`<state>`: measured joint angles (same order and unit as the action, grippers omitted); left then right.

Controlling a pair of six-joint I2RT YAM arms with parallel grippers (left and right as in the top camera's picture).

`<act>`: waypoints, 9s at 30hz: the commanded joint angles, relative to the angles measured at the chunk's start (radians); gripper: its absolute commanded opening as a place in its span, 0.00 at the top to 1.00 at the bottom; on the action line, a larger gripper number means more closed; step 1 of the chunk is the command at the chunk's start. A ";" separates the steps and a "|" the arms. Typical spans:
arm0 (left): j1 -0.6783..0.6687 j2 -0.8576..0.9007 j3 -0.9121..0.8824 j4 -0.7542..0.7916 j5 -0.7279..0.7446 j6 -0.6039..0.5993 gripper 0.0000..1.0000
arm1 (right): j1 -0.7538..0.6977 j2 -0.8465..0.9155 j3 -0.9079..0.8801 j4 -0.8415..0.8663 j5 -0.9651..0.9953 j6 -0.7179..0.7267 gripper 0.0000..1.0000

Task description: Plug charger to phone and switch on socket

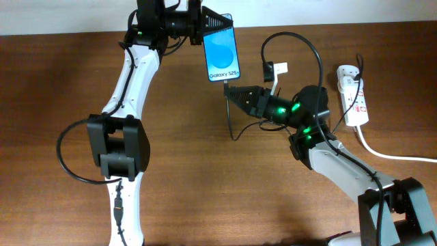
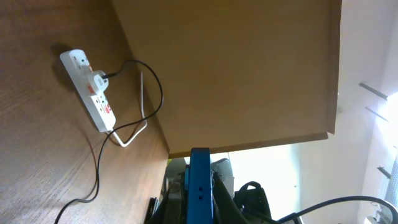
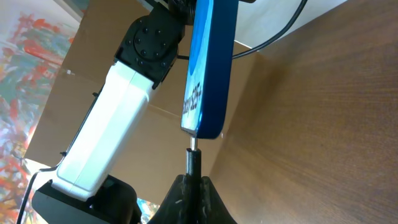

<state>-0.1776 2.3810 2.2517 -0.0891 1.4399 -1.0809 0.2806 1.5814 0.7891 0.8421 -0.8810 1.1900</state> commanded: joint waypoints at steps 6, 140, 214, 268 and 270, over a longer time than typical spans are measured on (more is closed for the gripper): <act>-0.026 -0.021 0.014 -0.002 0.064 0.006 1.00 | 0.000 0.003 0.024 0.011 0.082 -0.003 0.96; 0.076 -0.233 0.257 -1.236 -1.283 0.877 0.14 | -0.543 -0.101 0.787 -1.907 0.538 -1.130 0.01; 0.075 -0.280 0.256 -1.237 -1.283 0.877 0.01 | -0.854 0.562 1.375 -2.039 0.810 -1.070 0.02; 0.075 -0.280 0.256 -1.237 -1.284 0.877 0.01 | -0.185 -1.317 -0.520 -0.780 0.815 -1.191 0.02; 0.075 -0.280 0.256 -1.237 -1.283 0.877 0.01 | -0.185 -1.386 -0.615 -0.722 0.816 -1.191 0.02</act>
<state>-0.1032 2.1014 2.5042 -1.3285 0.1635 -0.2050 0.0944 0.2657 0.2695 0.0742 -0.0780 0.0006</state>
